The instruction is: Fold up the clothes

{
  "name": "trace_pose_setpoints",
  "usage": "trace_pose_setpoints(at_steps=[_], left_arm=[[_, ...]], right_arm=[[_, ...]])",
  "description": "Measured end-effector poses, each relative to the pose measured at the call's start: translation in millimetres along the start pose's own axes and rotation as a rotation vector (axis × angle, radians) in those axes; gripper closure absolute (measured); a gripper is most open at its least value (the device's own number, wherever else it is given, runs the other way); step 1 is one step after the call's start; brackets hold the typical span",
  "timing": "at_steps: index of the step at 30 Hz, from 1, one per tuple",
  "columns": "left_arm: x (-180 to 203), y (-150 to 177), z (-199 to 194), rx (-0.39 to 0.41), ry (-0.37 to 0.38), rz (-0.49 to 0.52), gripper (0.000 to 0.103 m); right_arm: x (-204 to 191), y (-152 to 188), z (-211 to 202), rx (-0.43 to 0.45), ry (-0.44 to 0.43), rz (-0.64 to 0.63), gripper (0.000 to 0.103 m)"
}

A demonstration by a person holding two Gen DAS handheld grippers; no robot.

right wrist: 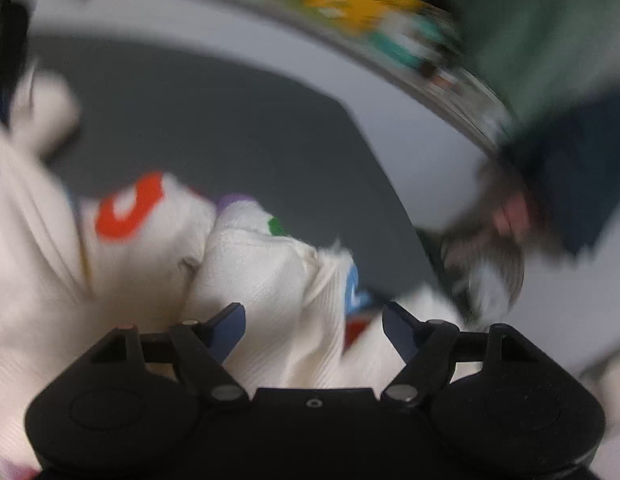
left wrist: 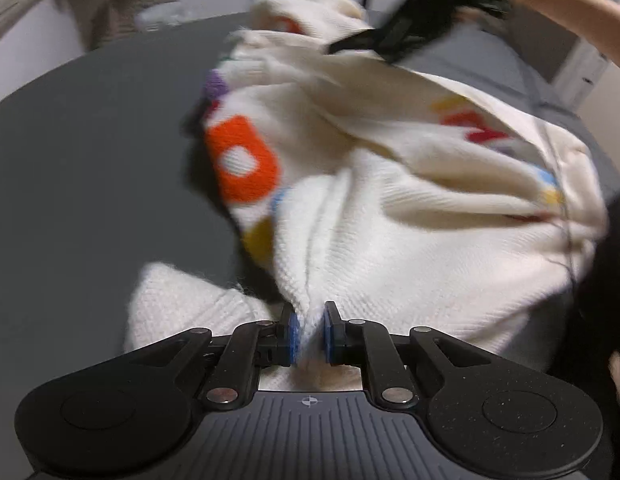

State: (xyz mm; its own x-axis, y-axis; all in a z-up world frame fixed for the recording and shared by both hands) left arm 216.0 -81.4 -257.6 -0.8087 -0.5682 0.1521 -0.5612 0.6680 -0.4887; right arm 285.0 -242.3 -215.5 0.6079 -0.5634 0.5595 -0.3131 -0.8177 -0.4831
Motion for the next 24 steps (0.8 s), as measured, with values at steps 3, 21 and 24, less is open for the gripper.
trace_pose_setpoints(at_steps=[3,21,24], left_arm=[[-5,-12,-7,0.046,0.0,0.011,0.069],[34,-76,86,0.018,-0.029,0.304,0.063],[31,-69,93,-0.017,0.046,0.274,0.079]], right_arm=[[-14,-10,16,-0.033,-0.026,-0.237,0.036],[-54,-36,68,-0.117,-0.105,-0.646,0.047],[-53,-32,67,-0.125,-0.105,-0.653,0.047]])
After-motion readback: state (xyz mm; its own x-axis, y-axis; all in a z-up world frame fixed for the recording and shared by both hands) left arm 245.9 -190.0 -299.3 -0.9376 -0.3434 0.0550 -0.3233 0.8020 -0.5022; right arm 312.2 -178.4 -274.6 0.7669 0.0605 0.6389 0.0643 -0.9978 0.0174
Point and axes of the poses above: each gripper's, at about its wrist camera, not at the fingertips, and z roughly the way its jaws point, x to its right, y to its underside, the point moved 7 cm from there along z, roughly the way its jaws point, and after that the axes turned 1 degree about x, right-handed, at the moved point
